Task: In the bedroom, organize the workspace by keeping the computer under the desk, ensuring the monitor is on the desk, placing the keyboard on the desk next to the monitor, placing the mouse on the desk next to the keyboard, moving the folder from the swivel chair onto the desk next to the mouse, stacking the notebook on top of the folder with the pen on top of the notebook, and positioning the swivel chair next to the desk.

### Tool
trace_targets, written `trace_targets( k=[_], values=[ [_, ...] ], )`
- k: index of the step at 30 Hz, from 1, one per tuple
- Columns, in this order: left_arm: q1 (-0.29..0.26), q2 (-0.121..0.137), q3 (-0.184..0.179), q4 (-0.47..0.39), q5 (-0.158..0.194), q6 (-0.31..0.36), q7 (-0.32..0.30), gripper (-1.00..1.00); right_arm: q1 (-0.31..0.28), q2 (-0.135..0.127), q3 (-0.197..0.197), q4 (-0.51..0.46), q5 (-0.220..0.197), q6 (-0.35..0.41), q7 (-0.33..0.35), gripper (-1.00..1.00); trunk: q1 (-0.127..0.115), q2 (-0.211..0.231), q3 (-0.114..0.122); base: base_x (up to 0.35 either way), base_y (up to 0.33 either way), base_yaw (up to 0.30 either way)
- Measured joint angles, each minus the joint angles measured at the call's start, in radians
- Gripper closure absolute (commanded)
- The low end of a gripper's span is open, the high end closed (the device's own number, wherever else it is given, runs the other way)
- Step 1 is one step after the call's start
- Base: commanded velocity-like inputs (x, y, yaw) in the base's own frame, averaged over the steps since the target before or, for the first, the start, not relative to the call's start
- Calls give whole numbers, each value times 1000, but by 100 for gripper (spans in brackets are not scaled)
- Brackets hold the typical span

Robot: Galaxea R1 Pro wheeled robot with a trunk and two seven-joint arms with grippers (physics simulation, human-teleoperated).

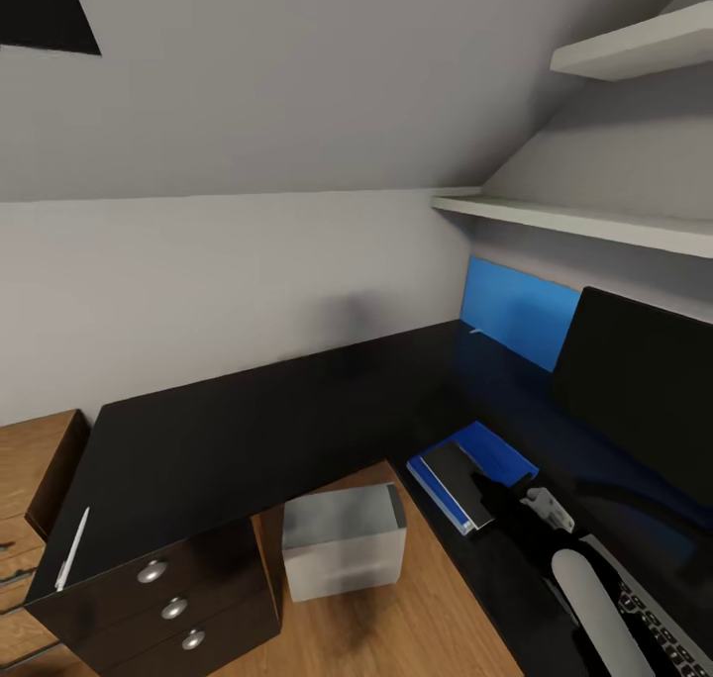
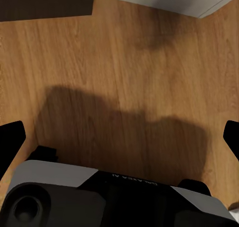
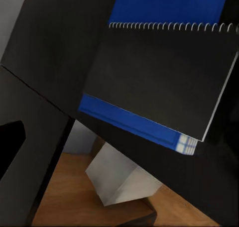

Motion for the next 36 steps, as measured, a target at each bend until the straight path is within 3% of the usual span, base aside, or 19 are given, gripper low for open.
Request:
trace_targets(
  k=[7,11,13,16,18,22,24,25,27,28,32,35,36],
  values=[
    [0,6,1,24,0,-2,-1,-100,17,1,0,-4,68,11,-5,-100,-27,49,22,0,0,0],
    [0,6,1,57,-16,-50,0,-100,32,3,0,-6,79,10,-3,-100,-42,77,35,0,0,40],
    [0,5,0,73,-45,-105,2,-100,35,5,4,-7,82,10,-3,-100,-50,91,41,0,0,193],
    [0,1,-1,134,-93,-133,4,-100,36,7,24,-7,85,5,-3,-100,-61,112,50,0,0,252],
    [0,0,-1,165,-113,-140,4,-100,36,7,59,-7,86,-19,-4,-100,-69,126,56,0,0,269],
    [0,0,0,175,-120,-142,4,-100,37,6,105,-7,105,-56,-5,-100,-84,154,69,0,0,273],
    [0,0,0,177,-121,-143,4,-100,37,7,132,-7,139,-79,-5,-100,-92,168,75,0,0,274],
    [0,0,0,179,-122,-144,4,-100,37,7,168,-6,203,-111,-8,-100,-96,175,77,0,0,272],
    [0,0,0,180,-123,-144,5,-100,37,8,198,-5,248,-134,-10,-100,-104,189,82,0,0,269],
    [0,0,0,181,-123,-145,5,-100,37,8,209,-5,261,-141,-10,-100,-107,196,85,0,0,266],
    [0,0,1,183,-120,-197,6,-100,38,10,327,-4,337,-176,-63,-100,-123,224,95,0,0,261],
    [0,0,0,184,-119,-205,6,-100,38,10,359,-3,363,-199,-86,-100,-134,245,102,0,0,256],
    [0,0,0,184,-118,-208,7,-100,38,11,387,-3,389,-216,-96,-100,-138,252,104,0,0,254]
  ],
)
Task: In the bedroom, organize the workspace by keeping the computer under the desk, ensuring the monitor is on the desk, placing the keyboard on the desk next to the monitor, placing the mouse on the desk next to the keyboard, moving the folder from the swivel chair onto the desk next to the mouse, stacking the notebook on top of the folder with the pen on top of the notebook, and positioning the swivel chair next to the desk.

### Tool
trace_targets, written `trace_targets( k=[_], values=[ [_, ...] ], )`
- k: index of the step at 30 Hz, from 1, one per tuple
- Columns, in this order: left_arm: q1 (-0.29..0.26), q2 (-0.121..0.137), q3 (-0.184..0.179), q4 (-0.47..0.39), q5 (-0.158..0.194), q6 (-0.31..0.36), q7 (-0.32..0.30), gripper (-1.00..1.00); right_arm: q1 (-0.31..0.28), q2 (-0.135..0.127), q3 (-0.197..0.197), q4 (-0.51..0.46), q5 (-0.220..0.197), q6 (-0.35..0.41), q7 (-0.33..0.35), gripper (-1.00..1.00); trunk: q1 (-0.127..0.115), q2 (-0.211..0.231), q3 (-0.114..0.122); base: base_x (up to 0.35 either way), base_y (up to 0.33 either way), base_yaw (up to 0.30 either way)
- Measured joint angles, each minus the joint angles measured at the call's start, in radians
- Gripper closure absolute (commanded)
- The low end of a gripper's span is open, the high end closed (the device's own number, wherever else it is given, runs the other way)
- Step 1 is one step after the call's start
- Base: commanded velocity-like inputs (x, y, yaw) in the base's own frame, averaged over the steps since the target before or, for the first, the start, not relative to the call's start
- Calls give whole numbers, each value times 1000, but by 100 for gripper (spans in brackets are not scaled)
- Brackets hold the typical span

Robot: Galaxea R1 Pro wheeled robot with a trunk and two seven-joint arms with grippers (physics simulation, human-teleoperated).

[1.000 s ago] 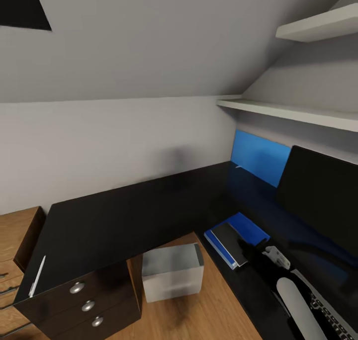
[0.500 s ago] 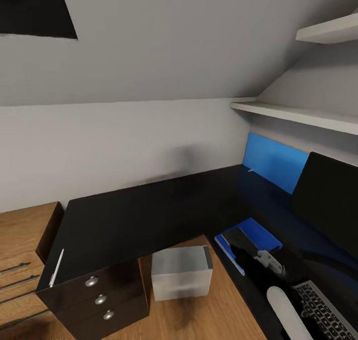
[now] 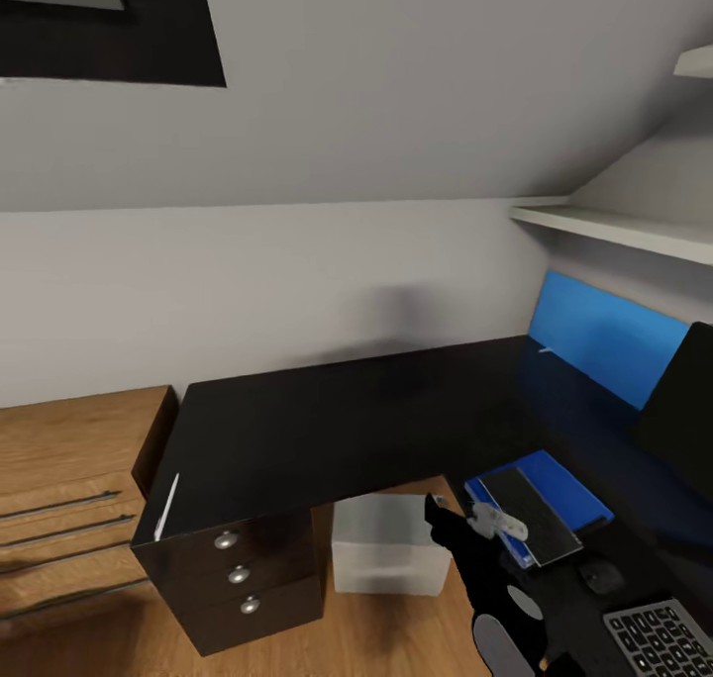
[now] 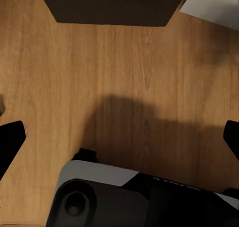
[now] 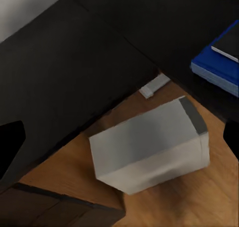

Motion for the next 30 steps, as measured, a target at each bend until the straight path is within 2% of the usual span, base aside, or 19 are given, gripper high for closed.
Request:
trace_targets(
  k=[3,6,7,8,10,15,21,24,30],
  values=[
    [0,0,0,0,1,-2,0,-100,0,3,36,1,47,-13,-7,-100,-12,21,7,0,0,251],
    [0,0,0,0,1,-3,0,-100,0,8,69,3,123,-22,-15,-100,-23,42,14,0,0,194],
    [0,0,0,0,1,-3,0,-100,0,9,76,4,135,-23,-16,-100,-27,49,16,0,0,78],
    [0,0,0,1,1,-3,1,-100,0,11,103,5,165,-24,-17,-100,-31,56,19,0,0,62],
    [0,0,0,1,1,-3,1,-100,0,12,142,5,190,-28,-18,-100,-38,70,25,0,0,36],
    [0,0,0,1,0,-3,1,-100,0,13,206,9,216,-69,-17,-100,-58,105,40,0,0,12],
    [0,1,1,1,1,-3,1,-100,0,12,222,18,222,-86,-14,-100,-81,147,59,0,0,2],
    [0,1,2,1,1,-3,2,-100,0,13,227,12,222,-183,-19,-100,-81,147,59,0,0,0],
    [0,4,8,1,1,-4,4,-100,0,13,237,16,222,-210,-19,-100,-81,148,59,0,0,51]
  ],
)
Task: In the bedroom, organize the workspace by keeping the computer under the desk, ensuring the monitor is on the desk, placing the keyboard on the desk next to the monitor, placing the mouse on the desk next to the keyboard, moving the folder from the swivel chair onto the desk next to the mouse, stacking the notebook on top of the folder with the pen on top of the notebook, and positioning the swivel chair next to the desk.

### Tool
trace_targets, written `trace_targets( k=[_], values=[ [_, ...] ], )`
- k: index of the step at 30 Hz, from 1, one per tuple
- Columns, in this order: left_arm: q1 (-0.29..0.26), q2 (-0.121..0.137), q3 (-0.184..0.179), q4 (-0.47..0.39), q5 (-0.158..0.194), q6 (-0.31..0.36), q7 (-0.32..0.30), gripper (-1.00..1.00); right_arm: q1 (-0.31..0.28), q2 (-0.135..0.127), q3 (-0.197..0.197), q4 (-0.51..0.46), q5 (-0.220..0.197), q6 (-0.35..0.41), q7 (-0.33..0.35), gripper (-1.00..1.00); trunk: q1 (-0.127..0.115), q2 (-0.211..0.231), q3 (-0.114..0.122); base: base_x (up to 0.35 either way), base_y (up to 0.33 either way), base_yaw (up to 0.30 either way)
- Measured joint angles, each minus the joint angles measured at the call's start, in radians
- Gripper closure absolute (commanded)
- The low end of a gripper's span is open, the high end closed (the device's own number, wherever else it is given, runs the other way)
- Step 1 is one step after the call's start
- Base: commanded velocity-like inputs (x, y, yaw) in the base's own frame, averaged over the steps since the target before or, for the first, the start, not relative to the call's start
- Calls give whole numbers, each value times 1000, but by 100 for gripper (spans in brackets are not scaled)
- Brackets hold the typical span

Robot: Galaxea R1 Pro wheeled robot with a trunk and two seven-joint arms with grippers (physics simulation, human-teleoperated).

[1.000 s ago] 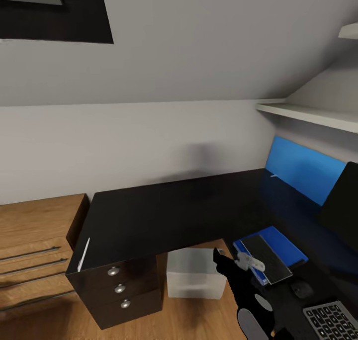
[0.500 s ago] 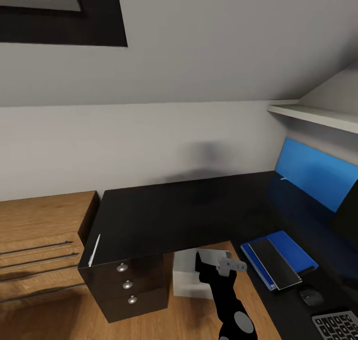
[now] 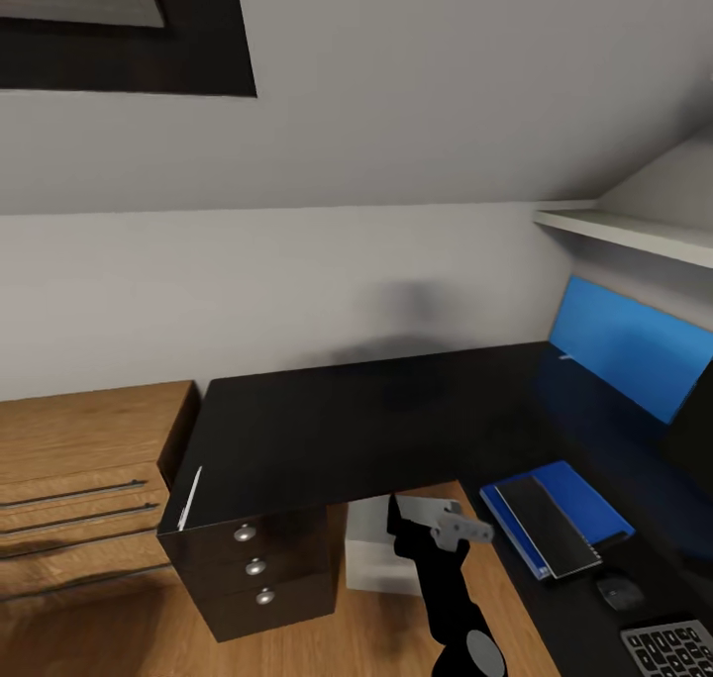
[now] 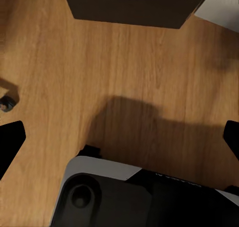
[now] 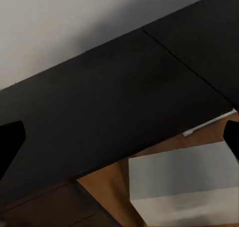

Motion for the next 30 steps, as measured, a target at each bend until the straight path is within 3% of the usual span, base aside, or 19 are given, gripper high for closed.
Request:
trace_targets(
  k=[6,11,17,30],
  values=[
    [0,3,10,0,3,-18,0,-100,0,2,5,4,3,-2,-3,-100,0,0,0,-28,29,259],
    [0,2,59,0,4,-50,-3,-100,0,3,6,5,3,-2,-3,-100,0,0,0,-188,202,276],
    [0,3,80,0,5,-56,-4,-100,1,7,5,15,4,-2,-2,-100,0,0,0,-138,203,276],
    [0,0,85,0,5,-58,-2,-100,1,7,7,20,4,-3,-2,-100,0,0,-4,-8,18,276]
  ],
)
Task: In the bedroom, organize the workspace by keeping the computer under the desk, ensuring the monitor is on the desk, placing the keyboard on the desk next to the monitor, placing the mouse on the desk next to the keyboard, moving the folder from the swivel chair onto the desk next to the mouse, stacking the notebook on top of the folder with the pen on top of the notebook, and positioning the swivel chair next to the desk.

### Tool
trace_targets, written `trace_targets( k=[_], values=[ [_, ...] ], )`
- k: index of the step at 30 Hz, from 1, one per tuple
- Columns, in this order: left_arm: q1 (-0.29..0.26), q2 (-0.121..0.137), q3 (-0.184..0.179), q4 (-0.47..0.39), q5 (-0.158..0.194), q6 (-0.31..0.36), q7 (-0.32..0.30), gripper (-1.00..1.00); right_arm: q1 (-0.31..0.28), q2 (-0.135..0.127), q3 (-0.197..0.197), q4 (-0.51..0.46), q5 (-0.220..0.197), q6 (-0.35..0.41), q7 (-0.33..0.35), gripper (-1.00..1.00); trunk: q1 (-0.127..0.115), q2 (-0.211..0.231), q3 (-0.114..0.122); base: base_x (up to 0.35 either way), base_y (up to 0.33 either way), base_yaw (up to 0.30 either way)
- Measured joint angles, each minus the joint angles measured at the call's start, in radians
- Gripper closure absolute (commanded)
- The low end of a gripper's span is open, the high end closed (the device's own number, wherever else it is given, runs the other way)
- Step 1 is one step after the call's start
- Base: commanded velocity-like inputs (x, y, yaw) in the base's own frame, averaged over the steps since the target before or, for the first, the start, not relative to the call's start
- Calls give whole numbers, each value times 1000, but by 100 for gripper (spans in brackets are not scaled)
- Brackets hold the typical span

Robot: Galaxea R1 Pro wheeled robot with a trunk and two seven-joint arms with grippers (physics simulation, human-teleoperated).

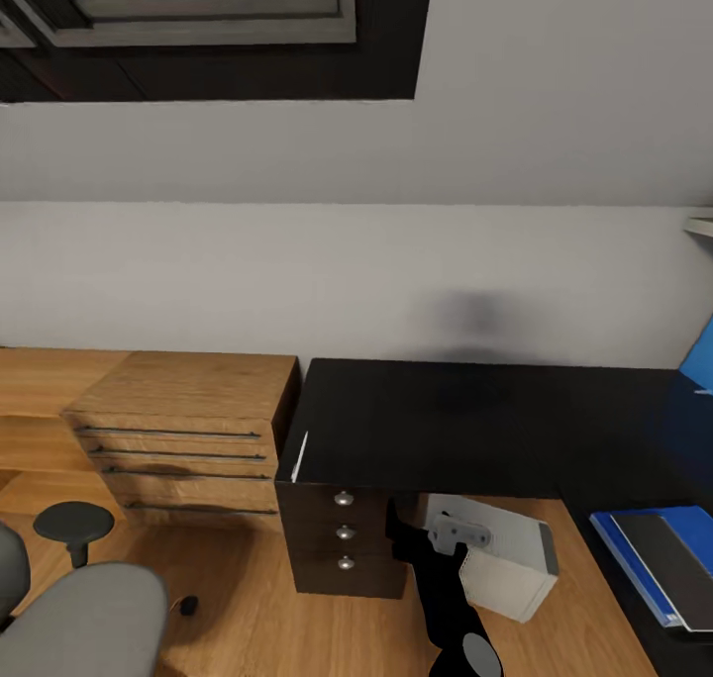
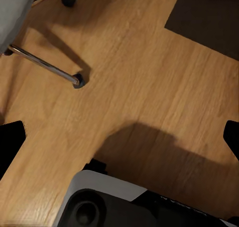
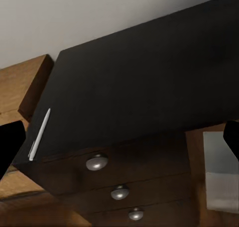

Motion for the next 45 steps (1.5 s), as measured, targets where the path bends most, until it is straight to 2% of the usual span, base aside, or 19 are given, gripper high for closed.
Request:
trace_targets(
  k=[4,11,26,45],
  values=[
    [0,-2,-3,0,-3,-5,-1,-100,0,0,-2,-1,1,0,-1,-100,0,0,-2,0,1,275],
    [0,-3,-5,0,-7,-53,-1,-100,0,0,-3,-1,2,-2,-1,-100,0,0,-5,0,0,275],
    [0,-3,-7,-1,-8,-61,0,-100,0,-1,-3,-1,3,-3,-1,-100,0,0,-8,0,0,269],
    [0,-3,-8,-1,-6,-60,-1,-100,-1,-3,-6,-1,1,-2,1,-100,0,0,7,0,0,23]
  ],
)
